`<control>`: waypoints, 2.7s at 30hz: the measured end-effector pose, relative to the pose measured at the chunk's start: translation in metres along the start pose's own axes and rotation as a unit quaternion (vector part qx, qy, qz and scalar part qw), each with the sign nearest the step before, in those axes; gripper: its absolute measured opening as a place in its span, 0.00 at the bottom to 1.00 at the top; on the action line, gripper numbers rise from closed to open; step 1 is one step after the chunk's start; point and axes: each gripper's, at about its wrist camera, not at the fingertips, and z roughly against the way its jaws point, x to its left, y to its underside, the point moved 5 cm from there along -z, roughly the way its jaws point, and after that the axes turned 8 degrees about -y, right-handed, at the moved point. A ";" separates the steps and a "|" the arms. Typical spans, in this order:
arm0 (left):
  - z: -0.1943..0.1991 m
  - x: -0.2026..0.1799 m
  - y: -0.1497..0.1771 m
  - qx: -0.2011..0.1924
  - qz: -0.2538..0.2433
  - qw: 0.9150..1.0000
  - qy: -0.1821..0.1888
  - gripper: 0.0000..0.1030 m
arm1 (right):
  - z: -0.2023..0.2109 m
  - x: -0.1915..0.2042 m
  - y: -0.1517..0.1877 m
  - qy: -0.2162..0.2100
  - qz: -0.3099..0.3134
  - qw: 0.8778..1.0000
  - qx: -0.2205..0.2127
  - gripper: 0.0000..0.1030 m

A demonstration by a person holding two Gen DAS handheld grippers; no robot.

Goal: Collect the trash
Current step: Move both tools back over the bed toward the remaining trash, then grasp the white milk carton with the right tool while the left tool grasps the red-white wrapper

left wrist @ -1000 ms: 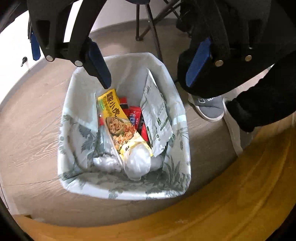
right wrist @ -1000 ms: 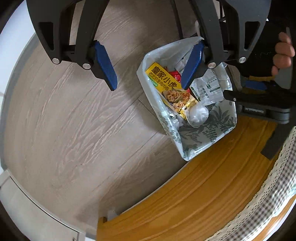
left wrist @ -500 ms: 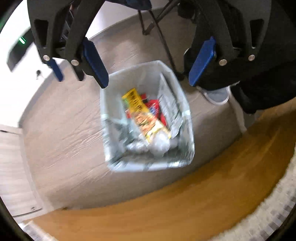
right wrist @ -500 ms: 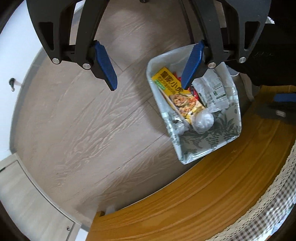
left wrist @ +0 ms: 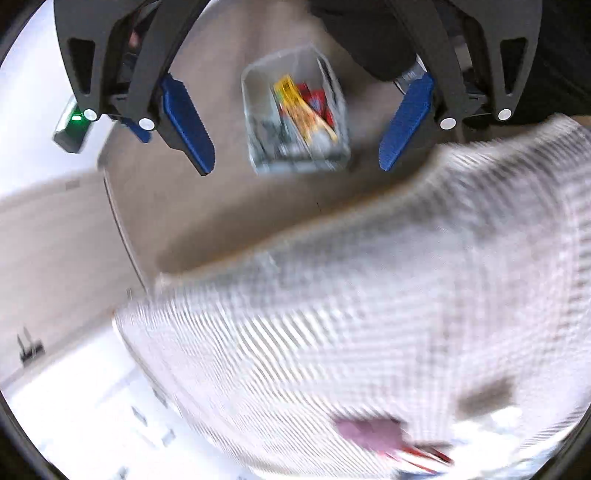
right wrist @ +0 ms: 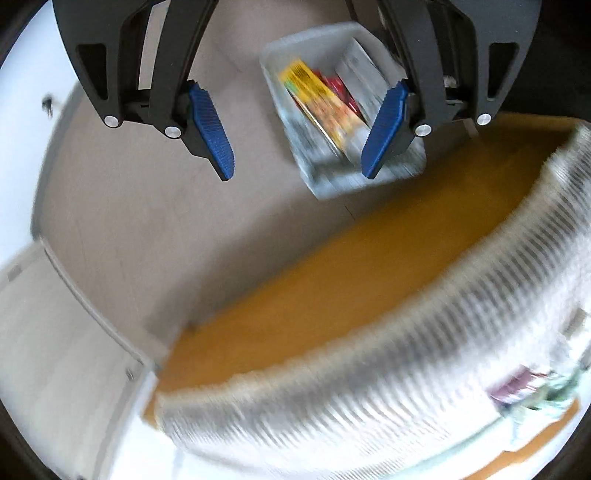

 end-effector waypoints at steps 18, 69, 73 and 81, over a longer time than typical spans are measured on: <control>0.097 0.291 -0.105 -0.172 0.156 0.963 -0.140 0.86 | -0.051 0.398 -0.199 -0.213 0.287 0.934 -0.019 0.80; 0.088 0.130 -0.328 -0.235 0.028 0.972 0.004 0.01 | -0.013 0.095 -0.177 -0.125 0.094 0.985 -0.069 0.67; 0.135 0.087 -0.254 -0.232 -0.037 0.971 0.035 0.01 | 0.009 0.077 -0.141 -0.114 0.088 0.988 -0.059 0.67; 0.122 0.036 -0.104 -0.166 -0.096 0.981 0.034 0.02 | 0.045 0.018 -0.011 -0.078 0.055 0.995 0.005 0.67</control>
